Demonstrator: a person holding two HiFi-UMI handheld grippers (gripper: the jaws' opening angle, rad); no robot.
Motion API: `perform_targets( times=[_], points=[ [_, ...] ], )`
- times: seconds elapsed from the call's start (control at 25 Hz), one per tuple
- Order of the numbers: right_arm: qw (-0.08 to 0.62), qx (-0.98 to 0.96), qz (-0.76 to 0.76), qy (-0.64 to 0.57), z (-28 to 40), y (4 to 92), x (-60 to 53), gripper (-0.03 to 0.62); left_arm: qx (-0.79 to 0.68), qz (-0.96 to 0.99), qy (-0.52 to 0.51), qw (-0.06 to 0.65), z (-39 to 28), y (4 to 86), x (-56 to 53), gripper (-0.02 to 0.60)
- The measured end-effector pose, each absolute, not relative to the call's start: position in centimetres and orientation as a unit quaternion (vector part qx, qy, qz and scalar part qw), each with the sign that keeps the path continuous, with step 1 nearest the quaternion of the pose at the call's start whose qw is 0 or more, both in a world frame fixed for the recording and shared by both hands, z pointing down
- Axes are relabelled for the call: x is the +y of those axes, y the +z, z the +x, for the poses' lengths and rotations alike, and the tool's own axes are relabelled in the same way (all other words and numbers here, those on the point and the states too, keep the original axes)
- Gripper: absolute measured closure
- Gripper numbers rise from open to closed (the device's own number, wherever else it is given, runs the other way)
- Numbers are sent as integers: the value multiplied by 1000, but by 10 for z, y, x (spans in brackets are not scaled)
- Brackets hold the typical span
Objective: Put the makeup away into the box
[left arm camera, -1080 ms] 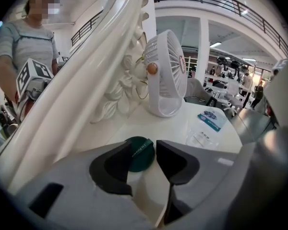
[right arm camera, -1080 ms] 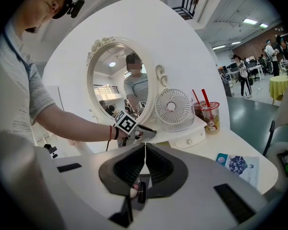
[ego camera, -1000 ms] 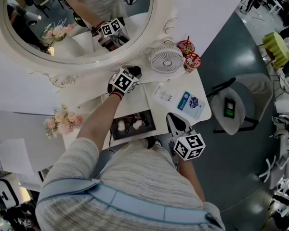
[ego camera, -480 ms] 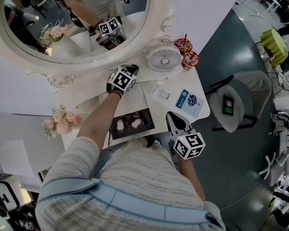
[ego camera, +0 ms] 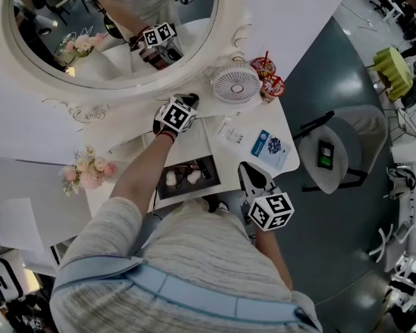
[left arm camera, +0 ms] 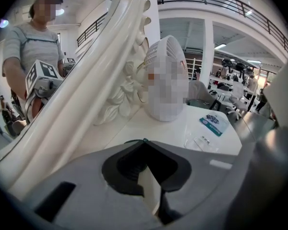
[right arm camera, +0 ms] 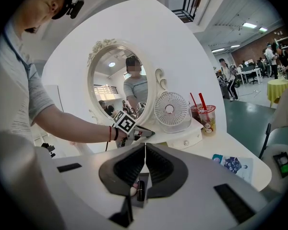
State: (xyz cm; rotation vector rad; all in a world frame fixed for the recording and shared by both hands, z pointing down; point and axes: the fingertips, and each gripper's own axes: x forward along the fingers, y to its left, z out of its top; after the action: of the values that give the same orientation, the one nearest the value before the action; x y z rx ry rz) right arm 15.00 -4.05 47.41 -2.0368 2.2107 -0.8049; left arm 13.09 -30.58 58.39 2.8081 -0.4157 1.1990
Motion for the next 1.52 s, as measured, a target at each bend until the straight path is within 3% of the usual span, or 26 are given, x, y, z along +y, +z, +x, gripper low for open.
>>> perform_targets(
  times=[1.52],
  points=[
    [5,773,-590,-234,117,458,-19,583,-172,931,311,83,33,523,-162,558]
  ],
)
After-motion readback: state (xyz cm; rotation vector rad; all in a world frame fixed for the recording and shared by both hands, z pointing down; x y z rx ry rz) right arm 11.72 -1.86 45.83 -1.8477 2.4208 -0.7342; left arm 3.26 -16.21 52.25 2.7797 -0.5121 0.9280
